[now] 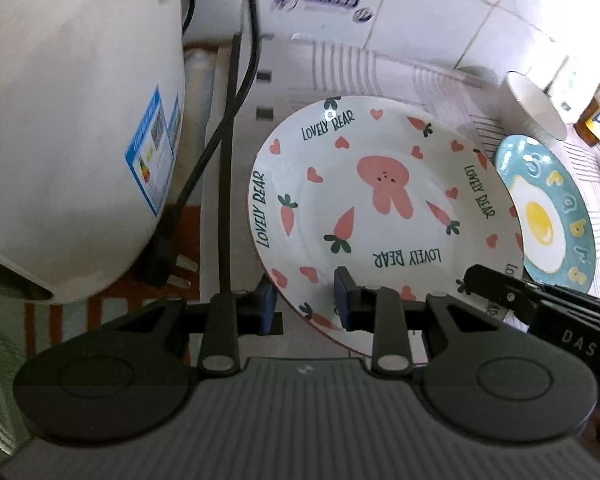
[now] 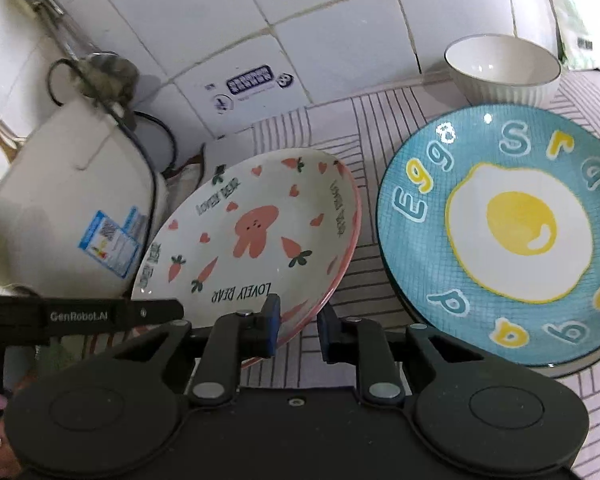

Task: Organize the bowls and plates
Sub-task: 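Carry the pink bunny plate with both tools and lower it onto the plate stack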

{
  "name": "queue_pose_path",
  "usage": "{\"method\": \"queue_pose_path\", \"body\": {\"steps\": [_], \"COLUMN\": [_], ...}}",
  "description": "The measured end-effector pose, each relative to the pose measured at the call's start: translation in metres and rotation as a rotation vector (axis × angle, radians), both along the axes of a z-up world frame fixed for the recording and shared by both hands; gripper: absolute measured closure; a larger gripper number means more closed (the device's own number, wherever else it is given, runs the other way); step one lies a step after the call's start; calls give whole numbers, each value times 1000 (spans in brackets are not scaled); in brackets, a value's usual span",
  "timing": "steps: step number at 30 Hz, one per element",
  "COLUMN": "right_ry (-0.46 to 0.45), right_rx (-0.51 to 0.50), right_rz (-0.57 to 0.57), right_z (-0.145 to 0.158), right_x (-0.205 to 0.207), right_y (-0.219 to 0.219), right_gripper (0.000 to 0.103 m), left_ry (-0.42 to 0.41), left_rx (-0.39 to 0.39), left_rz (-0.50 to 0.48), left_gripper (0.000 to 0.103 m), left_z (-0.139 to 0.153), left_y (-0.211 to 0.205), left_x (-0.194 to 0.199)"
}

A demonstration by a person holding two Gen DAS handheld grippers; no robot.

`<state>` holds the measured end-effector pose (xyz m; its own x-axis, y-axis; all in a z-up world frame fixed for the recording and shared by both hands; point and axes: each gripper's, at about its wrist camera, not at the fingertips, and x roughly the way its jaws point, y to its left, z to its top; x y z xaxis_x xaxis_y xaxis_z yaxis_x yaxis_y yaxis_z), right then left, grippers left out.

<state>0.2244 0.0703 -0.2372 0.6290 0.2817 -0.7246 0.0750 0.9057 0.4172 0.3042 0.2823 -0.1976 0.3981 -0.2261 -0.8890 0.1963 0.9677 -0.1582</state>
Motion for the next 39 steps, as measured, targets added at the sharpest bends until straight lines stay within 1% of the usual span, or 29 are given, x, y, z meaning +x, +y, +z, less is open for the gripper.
{"method": "queue_pose_path", "body": {"steps": [2, 5, 9, 13, 17, 22, 26, 29, 32, 36, 39], "right_ry": [-17, -54, -89, -106, -118, -107, -85, -68, -55, -63, -39], "right_rx": [2, -4, -8, -20, -34, -41, -22, -38, -33, -30, -16], "right_rz": [-2, -10, -31, -72, -133, -186, -228, -238, -255, -263, -268], "right_z": [8, 23, 44, 57, 64, 64, 60, 57, 53, 49, 42], "right_x": [-5, -10, -21, -35, -50, -61, -67, -69, -69, -66, -62], "right_y": [-3, -9, -20, -34, -51, -71, -90, -98, -110, -127, -135], "right_gripper": [79, 79, 78, 78, 78, 77, 77, 77, 77, 77, 77], "left_ry": [-26, -47, -91, -97, -97, -100, -69, -45, -31, 7, 13], "left_rx": [2, -23, -16, -28, -39, -23, -27, -33, -32, -68, -51], "left_rz": [-16, -37, -90, -136, -192, -251, -295, -325, -336, -313, -320], "left_gripper": [74, 74, 74, 74, 74, 73, 73, 73, 73, 73, 73], "left_z": [11, 27, 51, 64, 70, 70, 64, 56, 51, 42, 36], "left_y": [-4, -9, -23, -42, -67, -100, -120, -133, -148, -156, -165], "left_x": [-3, -4, -9, -14, -18, -17, -16, -13, -10, -3, -1]}}
